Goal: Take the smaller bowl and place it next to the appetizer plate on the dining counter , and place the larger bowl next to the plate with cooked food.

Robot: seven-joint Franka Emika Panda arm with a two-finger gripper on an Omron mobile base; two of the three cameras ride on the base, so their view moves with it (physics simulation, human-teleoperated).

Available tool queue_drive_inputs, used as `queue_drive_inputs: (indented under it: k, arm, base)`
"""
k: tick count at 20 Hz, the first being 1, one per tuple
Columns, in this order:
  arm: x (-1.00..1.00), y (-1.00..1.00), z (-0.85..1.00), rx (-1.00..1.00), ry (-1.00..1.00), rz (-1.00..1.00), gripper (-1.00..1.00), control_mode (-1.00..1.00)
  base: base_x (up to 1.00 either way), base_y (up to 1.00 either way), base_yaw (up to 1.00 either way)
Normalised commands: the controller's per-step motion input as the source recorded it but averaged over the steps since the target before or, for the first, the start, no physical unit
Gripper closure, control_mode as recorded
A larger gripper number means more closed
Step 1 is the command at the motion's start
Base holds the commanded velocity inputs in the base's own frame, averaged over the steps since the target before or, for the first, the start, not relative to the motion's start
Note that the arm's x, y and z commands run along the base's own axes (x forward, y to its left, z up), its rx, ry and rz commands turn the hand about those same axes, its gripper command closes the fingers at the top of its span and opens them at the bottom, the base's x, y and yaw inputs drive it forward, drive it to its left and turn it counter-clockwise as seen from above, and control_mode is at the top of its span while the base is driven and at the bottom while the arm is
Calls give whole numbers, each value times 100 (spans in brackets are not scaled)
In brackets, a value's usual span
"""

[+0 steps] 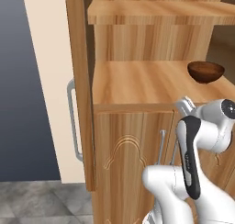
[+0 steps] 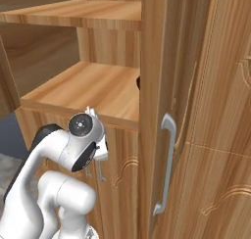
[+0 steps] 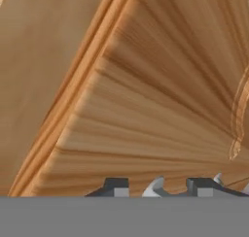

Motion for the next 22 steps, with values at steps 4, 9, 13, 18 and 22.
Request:
queue_drive_inputs:
  k: [4,9,13,18,22]
  arm:
    - [-9,3,10,-2,-4,0,-100,-100]
    - [-93,13,64,-13,-26,0,-100,-100]
    - [-36,23,80,-24,-30,-15,-100,-100]
    - [1,-14,54,-17,-32,-28,-100,-100]
    - [0,-51,27,0,-23,-42,-100,-100]
  base:
    - [0,8,10]
    - [0,0,0]
    - [0,0,0]
    - [0,0,0]
    - [0,0,0]
